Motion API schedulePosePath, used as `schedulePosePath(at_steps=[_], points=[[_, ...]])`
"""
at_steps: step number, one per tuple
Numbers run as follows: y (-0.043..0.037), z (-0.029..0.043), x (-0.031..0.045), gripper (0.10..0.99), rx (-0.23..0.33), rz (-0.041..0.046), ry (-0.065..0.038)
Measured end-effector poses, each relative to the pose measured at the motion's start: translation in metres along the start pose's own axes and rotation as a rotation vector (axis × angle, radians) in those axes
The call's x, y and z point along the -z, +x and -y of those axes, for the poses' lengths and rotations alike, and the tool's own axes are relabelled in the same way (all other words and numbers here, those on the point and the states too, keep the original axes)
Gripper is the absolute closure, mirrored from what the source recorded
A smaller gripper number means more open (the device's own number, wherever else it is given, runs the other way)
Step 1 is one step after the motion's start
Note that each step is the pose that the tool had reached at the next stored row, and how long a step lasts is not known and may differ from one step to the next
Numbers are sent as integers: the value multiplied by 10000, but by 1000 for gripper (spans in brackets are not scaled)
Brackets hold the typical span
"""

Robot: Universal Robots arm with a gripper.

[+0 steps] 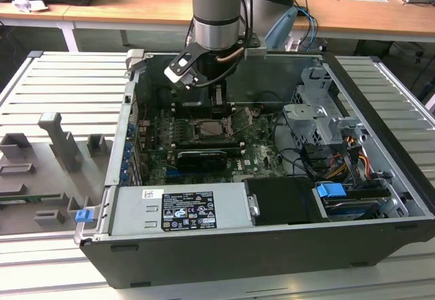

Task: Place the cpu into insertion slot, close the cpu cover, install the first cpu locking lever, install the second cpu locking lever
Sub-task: 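Close the cpu cover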

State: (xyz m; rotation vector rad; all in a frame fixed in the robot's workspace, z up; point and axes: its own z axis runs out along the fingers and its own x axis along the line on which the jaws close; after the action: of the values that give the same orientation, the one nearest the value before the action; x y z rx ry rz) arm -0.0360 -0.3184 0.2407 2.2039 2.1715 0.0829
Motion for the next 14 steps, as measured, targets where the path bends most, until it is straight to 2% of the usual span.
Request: schedulePosePath(at_steps=[4,10,14], points=[[3,-4,1,980,-2,1,10],[14,-16,85,980,-2,3,9],[15,-88,83,980,-2,3,9]])
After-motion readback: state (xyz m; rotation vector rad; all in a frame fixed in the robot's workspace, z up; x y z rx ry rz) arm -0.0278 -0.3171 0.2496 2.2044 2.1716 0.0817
